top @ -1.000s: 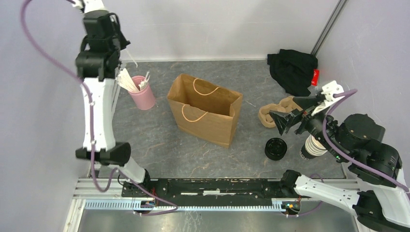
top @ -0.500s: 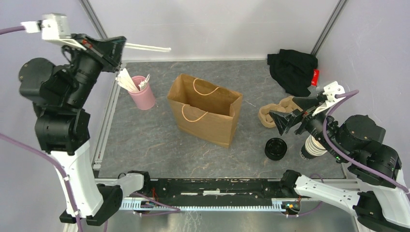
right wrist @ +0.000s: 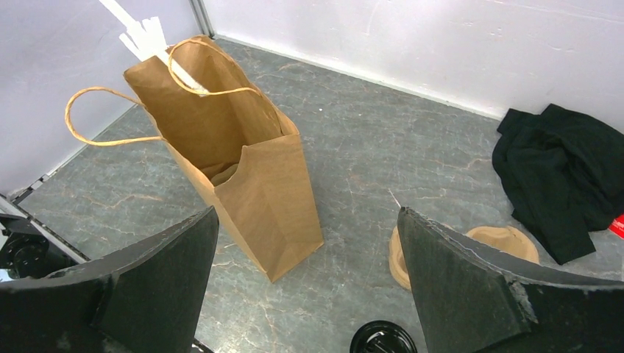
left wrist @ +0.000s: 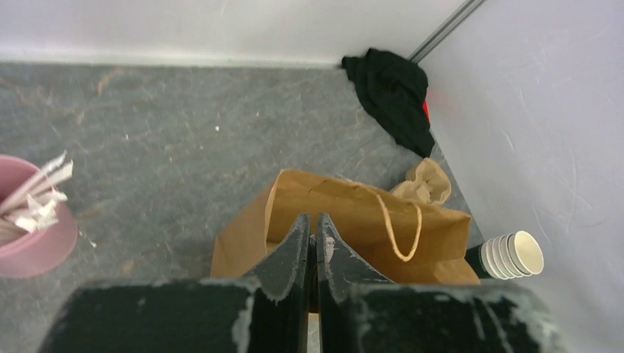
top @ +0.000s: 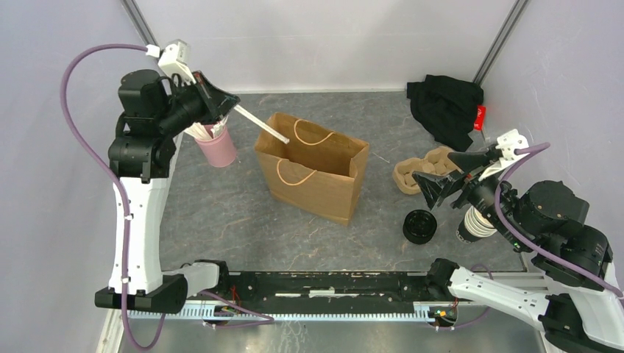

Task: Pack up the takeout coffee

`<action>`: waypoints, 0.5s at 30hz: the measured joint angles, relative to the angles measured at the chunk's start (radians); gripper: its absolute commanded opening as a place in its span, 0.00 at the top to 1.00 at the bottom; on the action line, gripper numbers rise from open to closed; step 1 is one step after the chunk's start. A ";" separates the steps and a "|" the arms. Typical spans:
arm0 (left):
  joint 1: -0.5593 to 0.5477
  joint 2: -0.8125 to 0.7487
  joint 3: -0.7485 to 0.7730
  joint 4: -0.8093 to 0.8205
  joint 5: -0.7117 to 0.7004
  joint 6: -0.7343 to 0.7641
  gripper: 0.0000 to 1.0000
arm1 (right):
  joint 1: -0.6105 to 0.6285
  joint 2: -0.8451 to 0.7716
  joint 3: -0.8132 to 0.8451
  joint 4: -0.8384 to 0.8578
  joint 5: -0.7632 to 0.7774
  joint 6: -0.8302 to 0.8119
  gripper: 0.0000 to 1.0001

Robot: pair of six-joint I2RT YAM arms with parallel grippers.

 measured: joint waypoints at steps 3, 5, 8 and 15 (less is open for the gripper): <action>0.000 -0.008 -0.067 0.002 -0.004 -0.015 0.68 | 0.000 -0.001 0.000 -0.008 0.022 0.010 0.02; 0.000 -0.005 -0.098 0.003 0.001 -0.027 0.46 | 0.000 -0.001 0.000 -0.014 0.040 0.015 0.02; 0.000 0.008 -0.127 0.002 0.046 -0.058 0.27 | 0.000 0.002 0.000 -0.023 0.076 0.026 0.02; 0.000 0.007 -0.106 -0.010 0.074 -0.070 0.10 | 0.000 0.018 -0.001 -0.026 0.139 0.037 0.02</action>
